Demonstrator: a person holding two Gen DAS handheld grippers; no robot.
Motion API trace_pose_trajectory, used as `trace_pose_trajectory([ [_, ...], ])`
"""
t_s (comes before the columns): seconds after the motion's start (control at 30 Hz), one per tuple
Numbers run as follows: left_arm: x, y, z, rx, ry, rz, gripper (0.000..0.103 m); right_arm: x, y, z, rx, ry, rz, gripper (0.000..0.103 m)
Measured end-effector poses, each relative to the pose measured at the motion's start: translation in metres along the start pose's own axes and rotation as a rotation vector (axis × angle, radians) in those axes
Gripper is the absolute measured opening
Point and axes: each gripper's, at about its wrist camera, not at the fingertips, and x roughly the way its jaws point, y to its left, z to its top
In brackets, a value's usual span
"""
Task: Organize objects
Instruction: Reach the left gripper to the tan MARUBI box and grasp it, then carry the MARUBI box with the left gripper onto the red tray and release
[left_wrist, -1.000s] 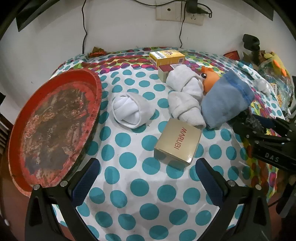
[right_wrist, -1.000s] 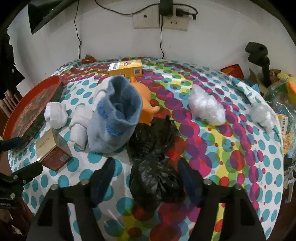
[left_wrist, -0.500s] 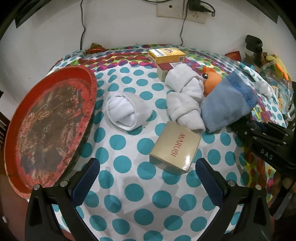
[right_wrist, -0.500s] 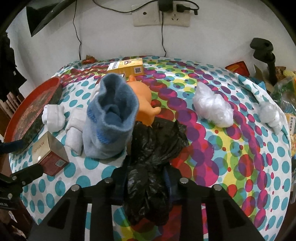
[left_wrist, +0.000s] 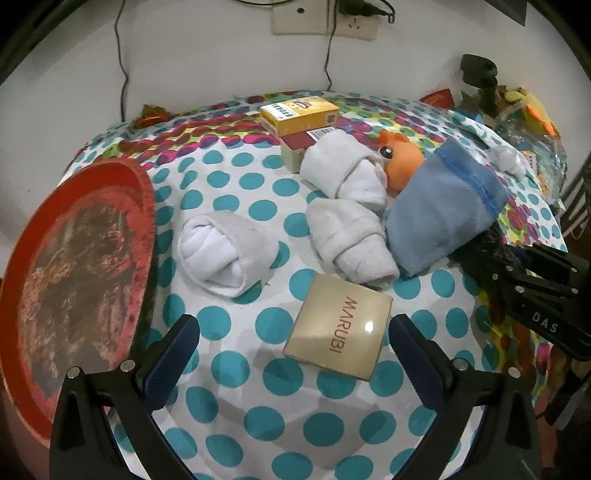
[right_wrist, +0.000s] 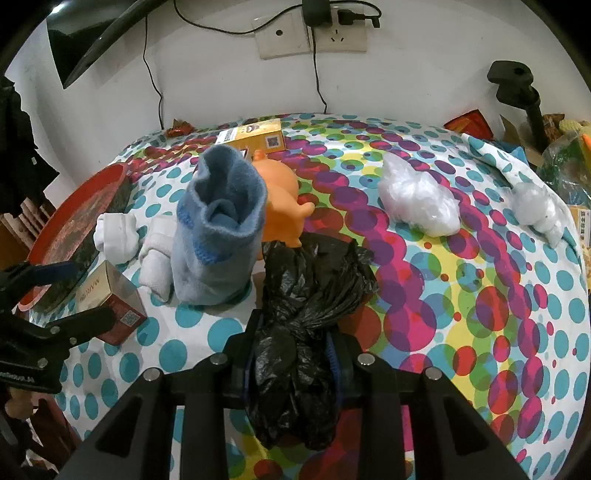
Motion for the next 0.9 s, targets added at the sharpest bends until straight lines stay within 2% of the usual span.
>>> trace_pose_trajectory([
  [0.07, 0.003, -0.001, 0.0, 0.018, -0.004, 0.005, 0.1, 0.0, 0.0, 0.0, 0.007, -0.003, 0.002, 0.031],
  [0.13, 0.005, -0.002, 0.001, 0.035, 0.003, -0.005, 0.086, 0.0, 0.0, 0.0, 0.011, -0.006, 0.004, 0.031],
  [0.27, 0.011, -0.007, 0.001, 0.048, 0.018, -0.014, 0.07, -0.001, 0.0, 0.001, 0.021, -0.013, 0.011, 0.031],
  [0.33, 0.013, -0.007, 0.001, 0.04, 0.02, -0.024, 0.052, -0.001, 0.0, 0.001, 0.022, -0.013, 0.011, 0.031],
  [0.4, 0.015, -0.007, 0.001, 0.028, 0.032, -0.046, 0.042, 0.0, 0.0, 0.001, 0.022, -0.013, 0.012, 0.031],
  [0.7, -0.001, -0.001, -0.001, 0.006, -0.001, -0.041, 0.042, -0.001, -0.001, 0.0, 0.022, -0.019, 0.006, 0.031],
  [0.9, -0.019, 0.009, -0.002, -0.013, -0.022, -0.022, 0.042, 0.0, -0.001, -0.002, 0.017, -0.057, 0.004, 0.031],
])
